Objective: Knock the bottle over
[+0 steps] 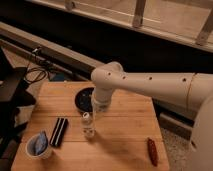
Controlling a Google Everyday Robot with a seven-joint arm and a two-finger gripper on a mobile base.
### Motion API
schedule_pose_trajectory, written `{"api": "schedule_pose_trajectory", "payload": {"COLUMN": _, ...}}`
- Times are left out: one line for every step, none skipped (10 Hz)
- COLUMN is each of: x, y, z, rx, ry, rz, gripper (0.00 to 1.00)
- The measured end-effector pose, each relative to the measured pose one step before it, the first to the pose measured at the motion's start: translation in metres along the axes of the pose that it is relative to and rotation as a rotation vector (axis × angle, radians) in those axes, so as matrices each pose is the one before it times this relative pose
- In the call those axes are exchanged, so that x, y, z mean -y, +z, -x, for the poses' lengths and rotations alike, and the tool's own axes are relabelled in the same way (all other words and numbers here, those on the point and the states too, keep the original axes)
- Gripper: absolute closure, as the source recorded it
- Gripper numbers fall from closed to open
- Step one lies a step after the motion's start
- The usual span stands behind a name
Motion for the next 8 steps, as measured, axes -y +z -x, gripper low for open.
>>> {"api": "schedule_pose_trajectory", "payload": {"x": -0.00422, "y": 0.01359, "z": -0.00027, "rx": 0.00959, "ry": 0.00515, "rz": 0.03028, "gripper": 1.00}}
{"api": "schedule_pose_trajectory", "payload": {"x": -0.00463, "y": 0.01037, "z": 0.00018, "rx": 0.01263, "ry": 0.00430, "rz": 0.02210, "gripper": 1.00}}
{"api": "schedule_pose_trajectory", "payload": {"x": -0.00653, "y": 0.01553, "z": 0.00805, "rx": 0.03107, "ry": -0.00866, "rz": 0.01734, "gripper": 1.00}}
{"api": "schedule_pose_trajectory", "payload": {"x": -0.00031, "y": 0.00357, "z": 0.00679, "rx": 0.00906, "ry": -0.01246, "rz": -0.00393, "gripper": 1.00}}
{"api": "schedule_pose_trajectory", "payload": {"x": 0.00092, "y": -0.00016, "z": 0.00442, "rx": 0.00804, "ry": -0.01193, "rz": -0.00858, "gripper": 1.00}}
{"api": "schedule_pose_trajectory", "payload": {"x": 0.00283, "y": -0.00617, "z": 0.00539, "rx": 0.01008, "ry": -0.01501, "rz": -0.02067, "gripper": 1.00}}
{"api": "schedule_pose_trajectory", "payload": {"x": 0.00559, "y": -0.01097, "z": 0.01265, "rx": 0.01305, "ry": -0.02779, "rz": -0.02641, "gripper": 1.00}}
{"api": "schedule_pose_trajectory", "payload": {"x": 0.00803, "y": -0.01385, "z": 0.01441, "rx": 0.01568, "ry": -0.03081, "rz": -0.02857, "gripper": 1.00}}
